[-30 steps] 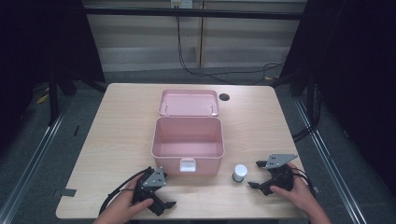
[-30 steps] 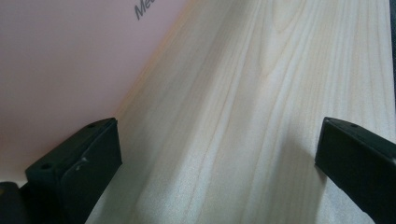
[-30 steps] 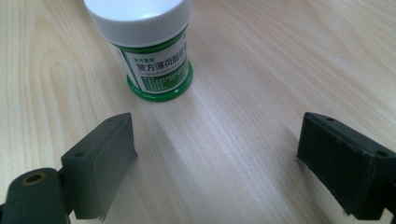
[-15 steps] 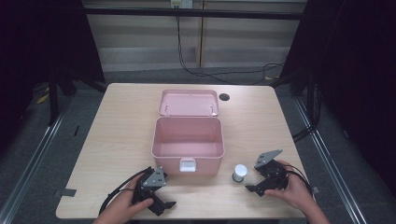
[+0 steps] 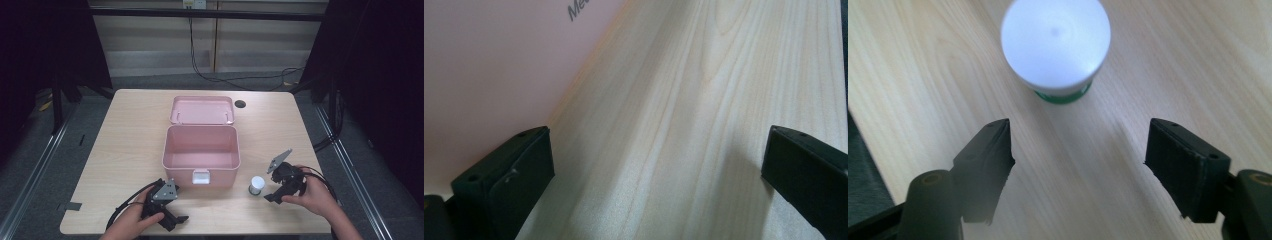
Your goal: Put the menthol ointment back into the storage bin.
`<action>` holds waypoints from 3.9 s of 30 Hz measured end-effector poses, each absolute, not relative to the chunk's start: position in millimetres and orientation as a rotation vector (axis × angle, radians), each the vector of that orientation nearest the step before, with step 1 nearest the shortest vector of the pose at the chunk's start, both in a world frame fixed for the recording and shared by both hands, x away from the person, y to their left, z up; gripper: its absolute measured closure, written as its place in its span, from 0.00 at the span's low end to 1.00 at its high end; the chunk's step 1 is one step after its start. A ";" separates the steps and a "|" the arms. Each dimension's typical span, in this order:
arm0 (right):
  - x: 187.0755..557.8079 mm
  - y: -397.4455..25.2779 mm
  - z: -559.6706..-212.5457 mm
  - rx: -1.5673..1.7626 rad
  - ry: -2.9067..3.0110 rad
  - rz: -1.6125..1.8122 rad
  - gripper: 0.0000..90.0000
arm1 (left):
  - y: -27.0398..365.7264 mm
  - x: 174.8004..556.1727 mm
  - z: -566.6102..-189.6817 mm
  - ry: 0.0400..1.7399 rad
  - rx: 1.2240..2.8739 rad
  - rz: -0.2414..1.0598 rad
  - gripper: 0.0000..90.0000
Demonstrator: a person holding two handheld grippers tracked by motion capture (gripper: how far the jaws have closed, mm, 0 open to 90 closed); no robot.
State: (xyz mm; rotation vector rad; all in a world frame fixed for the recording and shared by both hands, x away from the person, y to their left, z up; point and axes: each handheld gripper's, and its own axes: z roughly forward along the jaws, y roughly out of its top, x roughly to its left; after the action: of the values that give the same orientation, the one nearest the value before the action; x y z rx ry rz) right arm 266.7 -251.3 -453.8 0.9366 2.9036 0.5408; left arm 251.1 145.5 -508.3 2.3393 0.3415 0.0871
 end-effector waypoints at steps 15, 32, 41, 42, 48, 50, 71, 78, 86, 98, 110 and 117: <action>274.9 -230.4 -442.2 0.877 2.968 0.458 0.37 | 145.5 251.1 -508.3 0.341 2.339 0.087 0.00; 288.4 -215.8 -437.1 0.835 3.014 0.393 0.45 | 145.5 251.2 -508.3 0.341 2.340 0.087 0.00; 290.7 -206.4 -437.8 0.793 3.031 0.368 0.51 | 145.5 251.1 -508.3 0.341 2.340 0.088 0.00; 290.6 -205.6 -437.3 0.796 3.031 0.359 0.52 | 145.5 251.2 -508.3 0.341 2.339 0.087 0.00; 292.6 -203.7 -436.2 0.790 3.042 0.329 0.55 | 145.5 251.1 -508.3 0.341 2.339 0.087 0.00; 292.8 -202.7 -436.0 0.785 3.046 0.318 0.55 | 145.5 251.1 -508.3 0.341 2.340 0.088 0.00; 295.9 -200.6 -427.1 0.770 3.036 0.345 0.56 | 145.5 251.1 -508.3 0.341 2.340 0.088 0.00; 296.2 -202.6 -414.8 0.801 3.045 0.308 0.56 | 145.5 251.2 -508.3 0.341 2.340 0.087 0.00; 297.2 -202.6 -391.7 0.782 3.049 0.268 0.56 | 145.5 251.1 -508.3 0.342 2.340 0.088 0.00; 303.9 -200.4 -354.3 0.781 3.043 0.260 0.56 | 145.5 251.3 -508.3 0.339 2.339 0.091 0.00; 315.3 -189.9 -316.4 0.769 3.030 0.219 0.56 | 145.6 251.4 -508.0 0.338 2.343 0.089 0.00; 323.6 -179.4 -298.6 0.762 3.015 0.241 0.56 | 145.6 251.4 -508.0 0.338 2.342 0.089 0.00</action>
State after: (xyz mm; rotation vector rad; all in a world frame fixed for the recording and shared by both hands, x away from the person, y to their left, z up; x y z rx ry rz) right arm 323.6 -179.4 -298.6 0.7621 3.0145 0.2410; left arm 251.4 145.6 -508.0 2.3424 0.3377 0.0885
